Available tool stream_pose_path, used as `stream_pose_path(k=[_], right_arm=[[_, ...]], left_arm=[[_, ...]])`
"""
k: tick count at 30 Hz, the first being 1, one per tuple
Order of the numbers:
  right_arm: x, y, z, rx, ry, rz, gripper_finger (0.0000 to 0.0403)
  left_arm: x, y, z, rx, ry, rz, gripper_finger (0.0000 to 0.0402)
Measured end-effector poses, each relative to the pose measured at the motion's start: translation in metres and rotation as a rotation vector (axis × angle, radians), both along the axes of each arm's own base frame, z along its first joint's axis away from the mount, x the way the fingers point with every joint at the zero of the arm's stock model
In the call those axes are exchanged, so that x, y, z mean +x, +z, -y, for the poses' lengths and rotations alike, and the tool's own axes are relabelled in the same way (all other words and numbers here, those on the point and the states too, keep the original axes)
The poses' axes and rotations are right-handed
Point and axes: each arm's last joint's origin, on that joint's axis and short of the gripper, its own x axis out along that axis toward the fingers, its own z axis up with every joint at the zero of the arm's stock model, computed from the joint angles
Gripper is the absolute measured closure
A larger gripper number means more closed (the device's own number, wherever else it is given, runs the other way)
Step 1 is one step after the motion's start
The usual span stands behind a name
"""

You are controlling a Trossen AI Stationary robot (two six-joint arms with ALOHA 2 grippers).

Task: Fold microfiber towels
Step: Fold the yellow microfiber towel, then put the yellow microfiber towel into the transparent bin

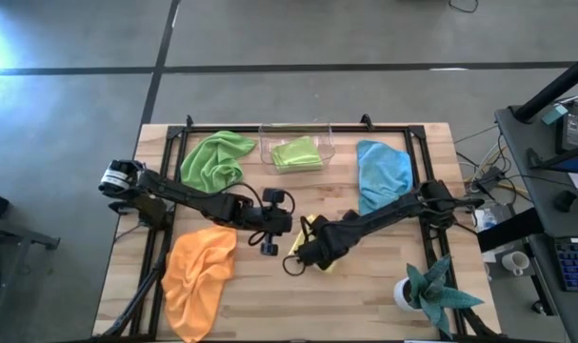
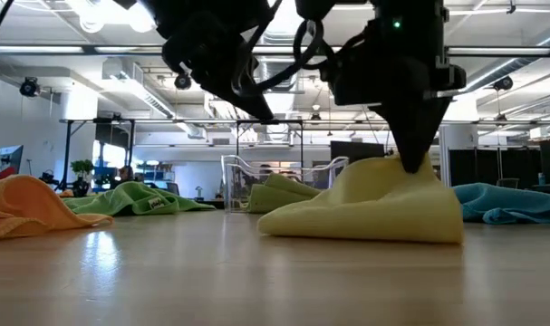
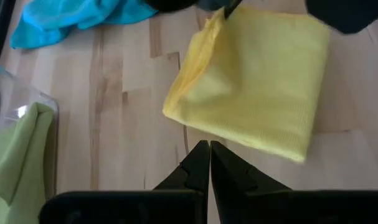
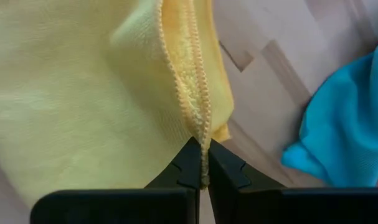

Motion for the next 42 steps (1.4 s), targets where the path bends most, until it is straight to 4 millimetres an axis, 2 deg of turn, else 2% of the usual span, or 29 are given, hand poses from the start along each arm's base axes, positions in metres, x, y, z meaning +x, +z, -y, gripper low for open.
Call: stream_pose_path(k=[8,19,24,31,34,38,42], right_arm=[[0.001,0.000,0.003,-0.018,0.006,0.005,0.0381],[-0.005,0.002,0.009,-0.047,0.002,-0.068,0.0289],[-0.016,0.016,0.006,-0.058,0.015,-0.103,0.0271],[-0.042,0.057,-0.016,-0.044,0.072,0.046,0.0266],[-0.054,0.069,-0.030,-0.074,0.126,0.117,0.0266],[-0.061,0.069,-0.045,-0.071,0.182,0.176,0.0266],[-0.055,0.054,-0.054,-0.039,0.271,0.226,0.0266]], left_arm=[[0.000,0.000,0.000,0.001,-0.001,-0.005,0.0401],[-0.005,-0.004,-0.001,0.008,0.004,-0.065,0.0400],[-0.006,-0.006,-0.001,0.011,0.005,-0.084,0.0366],[-0.007,-0.006,-0.001,-0.066,0.067,-0.079,0.0289],[-0.007,-0.007,0.003,-0.148,-0.020,-0.103,0.0276],[-0.010,-0.010,0.015,-0.135,-0.181,-0.125,0.0273],[-0.011,-0.012,0.029,-0.096,-0.274,-0.069,0.0273]])
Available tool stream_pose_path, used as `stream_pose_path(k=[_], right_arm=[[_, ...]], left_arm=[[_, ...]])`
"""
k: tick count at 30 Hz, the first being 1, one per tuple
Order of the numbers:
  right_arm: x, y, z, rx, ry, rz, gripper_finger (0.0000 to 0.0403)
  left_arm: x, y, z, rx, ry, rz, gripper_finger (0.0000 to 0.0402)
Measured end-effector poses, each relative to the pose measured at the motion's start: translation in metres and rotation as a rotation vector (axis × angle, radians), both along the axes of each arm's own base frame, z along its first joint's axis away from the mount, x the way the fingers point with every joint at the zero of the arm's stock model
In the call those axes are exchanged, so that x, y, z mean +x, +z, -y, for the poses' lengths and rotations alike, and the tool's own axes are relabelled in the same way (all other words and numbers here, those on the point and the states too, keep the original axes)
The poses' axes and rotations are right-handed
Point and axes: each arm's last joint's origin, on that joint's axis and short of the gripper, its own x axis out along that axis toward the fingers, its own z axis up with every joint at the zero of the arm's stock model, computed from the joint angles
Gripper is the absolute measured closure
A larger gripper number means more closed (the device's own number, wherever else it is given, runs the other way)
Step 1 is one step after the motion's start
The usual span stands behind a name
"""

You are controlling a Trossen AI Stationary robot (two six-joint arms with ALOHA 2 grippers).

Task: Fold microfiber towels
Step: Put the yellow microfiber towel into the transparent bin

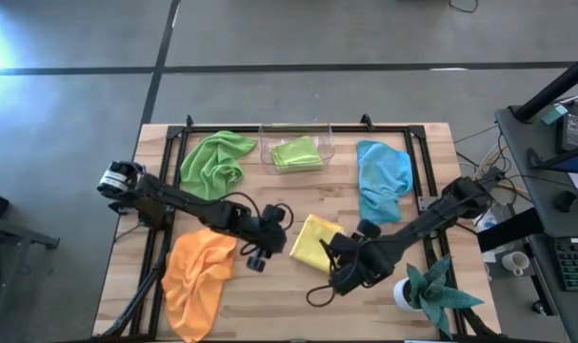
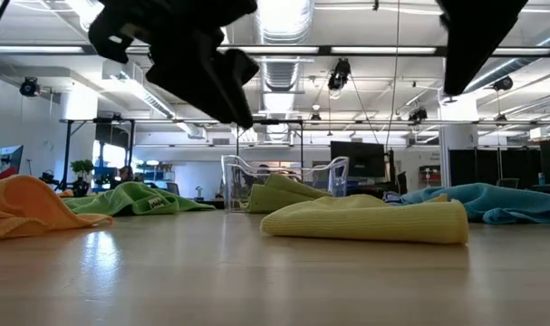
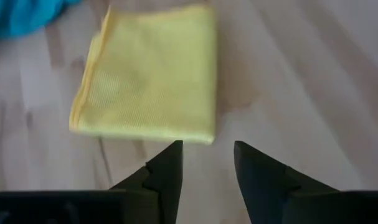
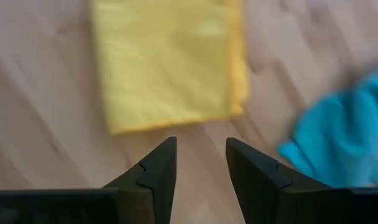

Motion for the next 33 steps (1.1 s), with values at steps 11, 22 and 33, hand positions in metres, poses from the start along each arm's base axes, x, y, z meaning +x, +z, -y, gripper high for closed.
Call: stream_pose_path(k=[11,22,33], right_arm=[[0.018,-0.039,-0.013,0.030,0.300,0.113,0.0266],[0.019,-0.065,-0.014,0.093,0.344,0.190,0.0266],[0.016,-0.088,-0.012,0.093,0.333,0.199,0.0266]], left_arm=[[0.020,-0.034,0.013,0.044,-0.078,0.020,0.0273],[0.036,-0.055,0.019,0.050,-0.081,-0.002,0.0273],[0.045,-0.080,0.020,0.065,-0.069,-0.014,0.0273]])
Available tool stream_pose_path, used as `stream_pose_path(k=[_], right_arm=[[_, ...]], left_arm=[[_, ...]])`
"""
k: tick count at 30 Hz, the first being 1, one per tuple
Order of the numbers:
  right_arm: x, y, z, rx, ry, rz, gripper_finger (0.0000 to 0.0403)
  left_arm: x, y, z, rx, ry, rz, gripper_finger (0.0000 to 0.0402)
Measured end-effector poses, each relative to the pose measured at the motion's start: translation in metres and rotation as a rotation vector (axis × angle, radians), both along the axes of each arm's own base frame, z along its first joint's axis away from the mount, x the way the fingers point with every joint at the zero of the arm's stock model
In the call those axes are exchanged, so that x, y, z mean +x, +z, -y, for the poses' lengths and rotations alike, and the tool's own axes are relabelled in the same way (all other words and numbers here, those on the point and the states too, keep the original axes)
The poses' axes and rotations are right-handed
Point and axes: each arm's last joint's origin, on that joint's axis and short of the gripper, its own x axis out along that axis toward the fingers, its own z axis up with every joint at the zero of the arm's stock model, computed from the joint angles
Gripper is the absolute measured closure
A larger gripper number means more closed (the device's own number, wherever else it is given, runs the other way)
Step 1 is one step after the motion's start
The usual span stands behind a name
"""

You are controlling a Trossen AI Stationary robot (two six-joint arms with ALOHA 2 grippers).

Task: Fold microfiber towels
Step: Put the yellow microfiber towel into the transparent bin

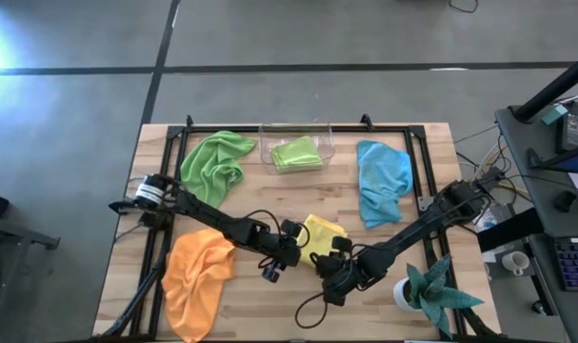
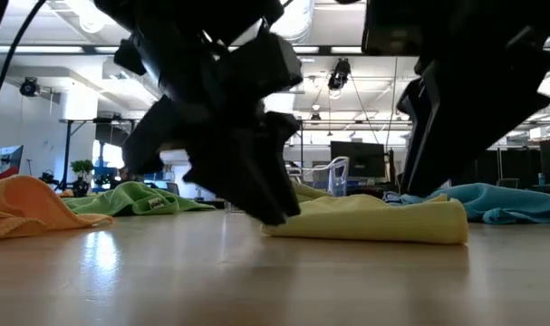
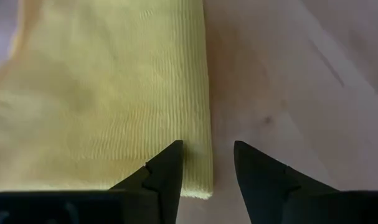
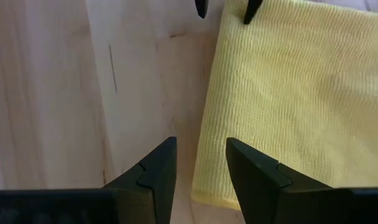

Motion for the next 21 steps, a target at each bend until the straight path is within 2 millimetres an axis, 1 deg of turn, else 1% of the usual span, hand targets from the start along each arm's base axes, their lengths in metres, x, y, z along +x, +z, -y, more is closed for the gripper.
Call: stream_pose_path(k=[4,7,10,12,17,21], right_arm=[[0.002,-0.013,-0.001,-0.023,-0.002,-0.034,0.0266],[0.004,-0.024,-0.002,-0.038,-0.005,-0.062,0.0266],[0.007,-0.030,-0.002,-0.034,-0.052,-0.078,0.0266],[0.008,-0.032,-0.003,-0.034,-0.085,-0.092,0.0266],[0.007,-0.030,-0.002,-0.036,-0.126,-0.095,0.0276],[0.008,-0.029,0.000,-0.044,-0.133,-0.100,0.0298]], left_arm=[[0.002,-0.009,0.000,0.010,0.005,-0.013,0.0273],[0.005,-0.014,-0.001,0.056,0.048,0.001,0.0273],[0.006,-0.018,-0.002,0.082,0.068,-0.003,0.0273],[0.005,-0.019,-0.002,0.085,0.070,-0.006,0.0274],[0.005,-0.020,-0.002,0.083,0.071,0.010,0.0280],[0.007,-0.020,-0.002,0.080,0.074,0.026,0.0312]])
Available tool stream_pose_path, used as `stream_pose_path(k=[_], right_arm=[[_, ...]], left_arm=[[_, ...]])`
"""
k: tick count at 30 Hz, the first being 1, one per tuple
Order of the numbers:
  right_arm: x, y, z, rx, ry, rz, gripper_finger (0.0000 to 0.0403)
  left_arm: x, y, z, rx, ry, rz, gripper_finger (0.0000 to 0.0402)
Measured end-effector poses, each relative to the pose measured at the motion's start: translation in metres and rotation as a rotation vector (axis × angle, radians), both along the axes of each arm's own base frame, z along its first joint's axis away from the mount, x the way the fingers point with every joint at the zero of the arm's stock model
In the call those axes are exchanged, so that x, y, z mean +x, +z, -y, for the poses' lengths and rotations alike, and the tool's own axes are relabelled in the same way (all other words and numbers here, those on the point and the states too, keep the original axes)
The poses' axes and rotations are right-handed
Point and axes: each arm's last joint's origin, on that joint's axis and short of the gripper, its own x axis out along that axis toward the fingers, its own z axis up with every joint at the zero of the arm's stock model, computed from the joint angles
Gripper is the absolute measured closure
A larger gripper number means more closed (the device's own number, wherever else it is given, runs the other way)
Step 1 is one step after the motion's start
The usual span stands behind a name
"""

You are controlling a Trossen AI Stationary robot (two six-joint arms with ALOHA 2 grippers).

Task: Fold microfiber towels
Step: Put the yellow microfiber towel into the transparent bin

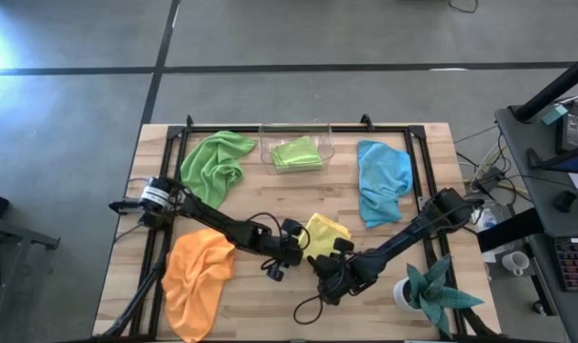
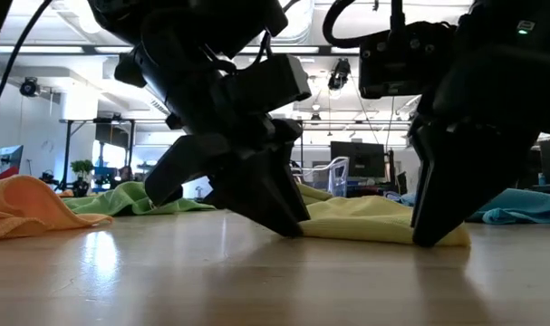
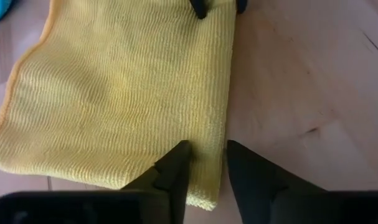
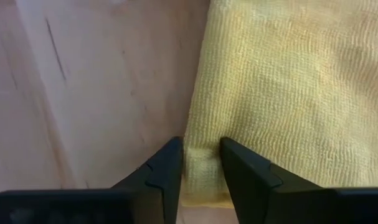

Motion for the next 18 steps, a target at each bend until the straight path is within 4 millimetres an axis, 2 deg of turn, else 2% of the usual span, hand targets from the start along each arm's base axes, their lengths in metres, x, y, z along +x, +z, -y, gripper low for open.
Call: stream_pose_path(k=[7,13,18], right_arm=[[0.004,0.002,0.006,0.006,-0.015,-0.018,0.0377],[0.008,0.008,0.005,0.019,-0.001,-0.031,0.0390],[0.014,0.027,0.000,0.069,0.013,-0.005,0.0391]], left_arm=[[0.001,-0.001,-0.002,0.005,0.002,0.021,0.0394],[0.001,0.003,-0.002,0.002,0.006,0.006,0.0399],[-0.007,0.021,-0.002,-0.006,-0.005,-0.011,0.0400]])
